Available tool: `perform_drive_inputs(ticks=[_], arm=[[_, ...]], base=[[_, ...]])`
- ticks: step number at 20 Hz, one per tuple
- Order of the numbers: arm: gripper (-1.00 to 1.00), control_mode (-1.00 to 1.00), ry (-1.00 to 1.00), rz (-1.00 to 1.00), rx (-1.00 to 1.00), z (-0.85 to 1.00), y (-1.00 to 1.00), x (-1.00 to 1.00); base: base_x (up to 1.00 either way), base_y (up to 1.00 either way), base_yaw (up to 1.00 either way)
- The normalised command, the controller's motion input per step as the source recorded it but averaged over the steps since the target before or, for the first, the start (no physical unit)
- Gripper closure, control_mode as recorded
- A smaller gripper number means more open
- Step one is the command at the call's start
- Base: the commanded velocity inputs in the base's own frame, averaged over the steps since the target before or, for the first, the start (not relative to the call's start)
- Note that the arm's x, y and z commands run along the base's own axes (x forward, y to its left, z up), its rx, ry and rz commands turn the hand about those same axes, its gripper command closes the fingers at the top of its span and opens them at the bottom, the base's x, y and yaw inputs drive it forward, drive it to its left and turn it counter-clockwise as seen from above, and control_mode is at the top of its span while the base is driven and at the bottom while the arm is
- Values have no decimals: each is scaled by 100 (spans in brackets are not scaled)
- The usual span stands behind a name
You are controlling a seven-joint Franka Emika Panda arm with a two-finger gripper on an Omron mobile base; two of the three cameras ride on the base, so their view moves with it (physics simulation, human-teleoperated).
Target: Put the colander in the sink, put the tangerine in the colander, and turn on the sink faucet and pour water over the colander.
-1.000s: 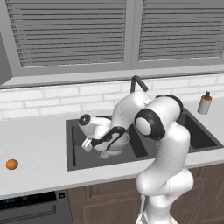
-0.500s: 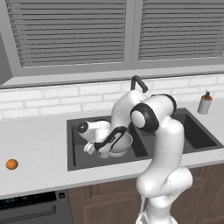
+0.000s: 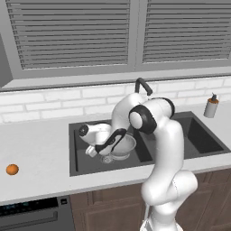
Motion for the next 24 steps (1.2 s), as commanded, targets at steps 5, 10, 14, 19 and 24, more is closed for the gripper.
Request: perform_drive_inputs(ticks=[5,10,14,19,24], arm=[[100,-100,0,-4,0,-12,-2,18],[100,-100,0,-2,0,-23,0,11],[100,-100,0,-1,0,-30,0,3],[100,-100,0,0,0,-32,-1,7],[-100,-100,0,0,0,-24,0,9]], base=[[0,0,0],[0,0,0],[0,0,0],[0,0,0],[0,0,0]])
